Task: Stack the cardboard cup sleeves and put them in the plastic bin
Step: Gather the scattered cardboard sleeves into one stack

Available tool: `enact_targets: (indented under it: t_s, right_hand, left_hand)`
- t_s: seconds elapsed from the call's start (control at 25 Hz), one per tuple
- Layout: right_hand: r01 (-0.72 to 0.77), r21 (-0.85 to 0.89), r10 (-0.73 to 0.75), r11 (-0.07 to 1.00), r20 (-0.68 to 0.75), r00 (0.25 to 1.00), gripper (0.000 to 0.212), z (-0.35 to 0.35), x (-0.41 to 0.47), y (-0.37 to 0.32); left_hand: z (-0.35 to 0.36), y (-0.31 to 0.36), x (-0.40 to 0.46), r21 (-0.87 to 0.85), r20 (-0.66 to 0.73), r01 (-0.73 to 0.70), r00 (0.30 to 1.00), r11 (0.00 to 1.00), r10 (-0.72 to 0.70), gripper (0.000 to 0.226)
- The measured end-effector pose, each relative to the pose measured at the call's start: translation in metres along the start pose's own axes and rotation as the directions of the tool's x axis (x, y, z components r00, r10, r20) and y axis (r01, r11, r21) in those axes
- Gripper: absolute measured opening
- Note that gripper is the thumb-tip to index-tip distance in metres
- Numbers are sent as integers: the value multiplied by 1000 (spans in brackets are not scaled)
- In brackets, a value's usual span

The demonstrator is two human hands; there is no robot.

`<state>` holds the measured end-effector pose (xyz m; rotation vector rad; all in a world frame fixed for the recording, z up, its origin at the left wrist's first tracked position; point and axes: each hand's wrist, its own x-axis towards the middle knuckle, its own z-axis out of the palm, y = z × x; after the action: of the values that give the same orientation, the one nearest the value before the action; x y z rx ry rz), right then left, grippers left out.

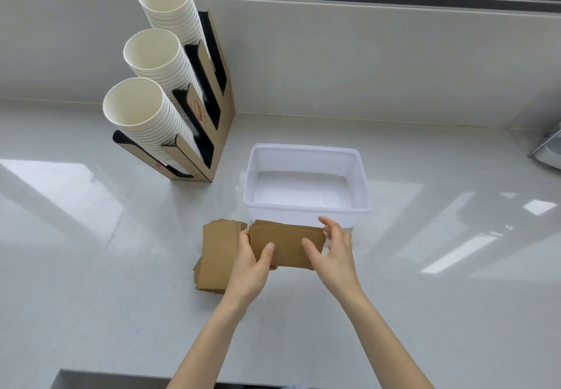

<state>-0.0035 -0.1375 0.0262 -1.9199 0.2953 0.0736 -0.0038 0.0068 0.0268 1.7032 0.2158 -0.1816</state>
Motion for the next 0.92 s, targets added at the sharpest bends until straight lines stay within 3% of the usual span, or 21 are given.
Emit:
enact_targets:
  t_s: [0.08,0.16,0.36,0.48,0.64,0.92]
  right_hand:
    - [-98,250,75,963,98,992,36,-8,-3,6]
    - [-50,314,27,948,76,997,32,-15,-4,10]
    - [132,89,-131,987,-20,991,45,-18,-1,26]
    - [156,-67,-157,986,-6,988,51,-11,1,46]
    - [149,-85,-146,985,42,988,57,-8,6,61]
    - [150,-80,-150,985,5,989,52,-10,15,56]
  left_hand:
    - [2,-2,0,12,45,-42,998,999,42,26]
    - [6,-4,3,52,82,-87,993,995,83,26]
    - [11,-20,11,167,108,-136,987,976,119,19]
    - [11,-39,13,261,112,-96,991,961,69,34]
    - [15,-56,18,364,131,-75,991,928,29,49]
    - [20,-46,29,339,147,-148,984,929,103,24]
